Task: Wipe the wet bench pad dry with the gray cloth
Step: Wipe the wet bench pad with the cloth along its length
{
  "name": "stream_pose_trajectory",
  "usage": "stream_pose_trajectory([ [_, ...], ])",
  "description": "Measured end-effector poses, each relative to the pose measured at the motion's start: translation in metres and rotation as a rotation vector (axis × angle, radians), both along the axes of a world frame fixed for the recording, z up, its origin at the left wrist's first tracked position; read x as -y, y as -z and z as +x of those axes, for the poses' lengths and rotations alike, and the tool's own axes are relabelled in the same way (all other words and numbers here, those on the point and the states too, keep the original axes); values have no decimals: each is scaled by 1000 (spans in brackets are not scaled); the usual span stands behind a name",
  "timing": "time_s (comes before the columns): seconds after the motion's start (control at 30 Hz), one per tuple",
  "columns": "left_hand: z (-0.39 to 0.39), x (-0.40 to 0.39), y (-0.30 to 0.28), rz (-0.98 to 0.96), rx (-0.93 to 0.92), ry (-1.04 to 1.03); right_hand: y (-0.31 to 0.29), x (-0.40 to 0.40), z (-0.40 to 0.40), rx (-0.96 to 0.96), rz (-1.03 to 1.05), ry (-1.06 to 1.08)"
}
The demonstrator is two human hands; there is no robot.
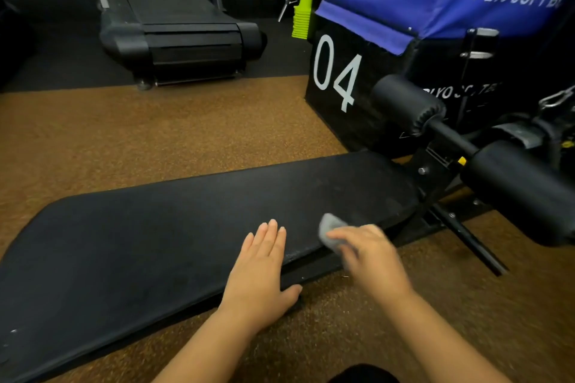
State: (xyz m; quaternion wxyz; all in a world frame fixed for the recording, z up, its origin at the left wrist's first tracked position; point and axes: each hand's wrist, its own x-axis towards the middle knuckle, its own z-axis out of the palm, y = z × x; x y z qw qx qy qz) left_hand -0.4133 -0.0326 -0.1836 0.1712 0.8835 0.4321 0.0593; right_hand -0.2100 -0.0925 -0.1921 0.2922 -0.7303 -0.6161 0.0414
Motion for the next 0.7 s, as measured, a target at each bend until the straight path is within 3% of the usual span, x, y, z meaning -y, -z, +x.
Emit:
stream_pose_trajectory([
  [0.07, -2, 1, -2, -11, -2, 4, -2, -8, 8, -36, -58, 181],
  [0.13, -5, 3, -3, -14, 1, 9, -6, -14, -11, -11, -74, 201],
  [0.3, -35, 13, -2, -17, 9, -16, -8, -10, -85, 32, 10, -32],
  [0.53, -112, 24, -8, -27, -51, -150, -11, -9, -127, 18, -48, -88],
  [0.7, -149, 29, -9, -44, -43, -193, -16, -7, -189, 36, -31, -252],
])
